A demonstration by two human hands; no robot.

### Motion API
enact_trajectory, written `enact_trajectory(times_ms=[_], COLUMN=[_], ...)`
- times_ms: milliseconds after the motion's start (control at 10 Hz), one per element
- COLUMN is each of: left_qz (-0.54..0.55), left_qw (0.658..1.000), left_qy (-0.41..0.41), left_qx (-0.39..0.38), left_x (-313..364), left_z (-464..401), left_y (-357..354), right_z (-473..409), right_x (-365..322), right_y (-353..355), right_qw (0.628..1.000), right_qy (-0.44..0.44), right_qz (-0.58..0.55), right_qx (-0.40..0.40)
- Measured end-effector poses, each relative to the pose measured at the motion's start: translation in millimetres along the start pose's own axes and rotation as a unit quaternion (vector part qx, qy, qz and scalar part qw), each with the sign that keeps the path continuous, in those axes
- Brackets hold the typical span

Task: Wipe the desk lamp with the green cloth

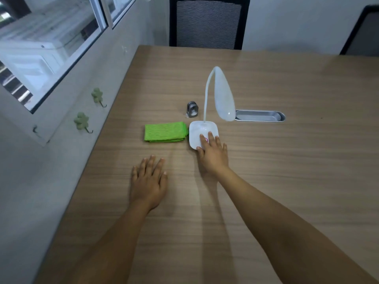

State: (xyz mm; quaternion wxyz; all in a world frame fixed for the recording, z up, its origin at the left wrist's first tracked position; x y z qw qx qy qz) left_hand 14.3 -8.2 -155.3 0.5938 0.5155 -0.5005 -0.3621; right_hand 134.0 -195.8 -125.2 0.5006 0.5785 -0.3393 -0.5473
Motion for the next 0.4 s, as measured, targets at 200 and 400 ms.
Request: enact_trajectory(times_ms=[200,400], left_qz=[-0.011,-0.02], left_qw=[1.0,1.0], left_qy=[-0.002,0.0], left_qx=[-0.007,-0.002], left_x=[0.6,0.2], left_z=[0.5,0.0], left_y=[0.3,-0.5], right_z=[1.0,16.6], right_x=[1.7,18.9], right_y=[-1.9,49.1], right_qw=[0.999,0.97], right_qy=[-0.008,-0.032], right_qz=[-0.028,-0.202], right_qx=[-0.03,0.128])
Point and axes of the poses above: each hand's wrist, its own z-axis away from the middle knuckle, its own y-axis out of the back of the hand, x = y × z, the point moved 10 cm from there along -z, towards the middle knuckle
